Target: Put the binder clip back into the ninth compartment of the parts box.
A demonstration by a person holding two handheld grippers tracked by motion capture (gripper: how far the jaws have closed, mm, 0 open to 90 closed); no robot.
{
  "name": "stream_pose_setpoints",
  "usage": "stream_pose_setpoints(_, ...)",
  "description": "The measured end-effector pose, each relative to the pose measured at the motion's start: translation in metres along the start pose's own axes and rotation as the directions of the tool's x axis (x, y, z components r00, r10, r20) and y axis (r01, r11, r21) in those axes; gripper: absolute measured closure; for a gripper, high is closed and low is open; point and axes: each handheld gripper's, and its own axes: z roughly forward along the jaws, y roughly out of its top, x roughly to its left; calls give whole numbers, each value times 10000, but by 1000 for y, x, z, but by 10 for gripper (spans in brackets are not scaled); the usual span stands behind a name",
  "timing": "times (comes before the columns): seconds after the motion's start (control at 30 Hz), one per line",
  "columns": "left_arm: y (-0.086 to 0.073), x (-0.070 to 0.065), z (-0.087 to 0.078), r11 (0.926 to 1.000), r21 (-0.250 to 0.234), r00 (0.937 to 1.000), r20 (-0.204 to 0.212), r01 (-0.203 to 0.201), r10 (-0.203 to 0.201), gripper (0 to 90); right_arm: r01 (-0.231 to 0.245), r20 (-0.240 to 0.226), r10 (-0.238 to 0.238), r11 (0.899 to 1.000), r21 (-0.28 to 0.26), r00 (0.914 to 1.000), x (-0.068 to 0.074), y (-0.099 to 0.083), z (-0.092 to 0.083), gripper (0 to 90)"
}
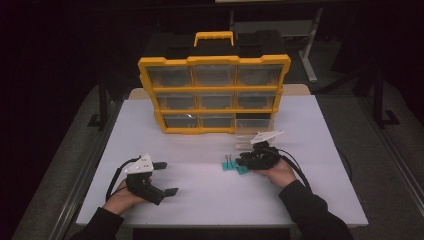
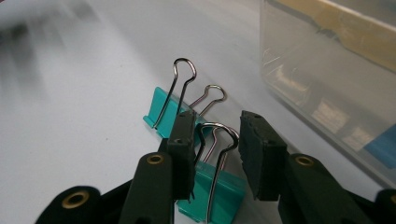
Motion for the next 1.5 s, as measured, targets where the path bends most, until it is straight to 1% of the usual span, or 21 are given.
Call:
stream_pose_setpoints(0.23,0,0,0,10000,-3,10000,10,-4,4,0,-20,-212,21,10000,38,9998,0,0,1,702)
stream_pose_setpoints(0.37,0,0,0,10000,-15,10000,5,9,-9,0,9,-214,-7,9999,108,9998,0,0,1,727)
stream_pose_setpoints(0.73,0,0,-1,10000,-35,10000,2,10,-10,0,126,-259,-123,9999,103,9996,1,0,-1,741)
stream_pose_setpoints(1.07,0,0,-1,10000,-37,10000,-5,5,-5,0,140,-442,-135,9998,122,9989,2,0,-3,762)
stream_pose_setpoints(1.23,0,0,-1,10000,-36,10000,7,8,-8,0,162,-668,-157,9998,63,9976,3,1,-4,790)
stream_pose_setpoints(1.43,0,0,-1,10000,-44,10000,-3,18,-18,0,73,-1221,-82,9999,-72,9925,6,2,-6,865)
stream_pose_setpoints(1.5,0,0,-1,10000,-35,10000,12,14,-14,0,145,-1222,-153,9999,-69,9924,7,2,-7,868)
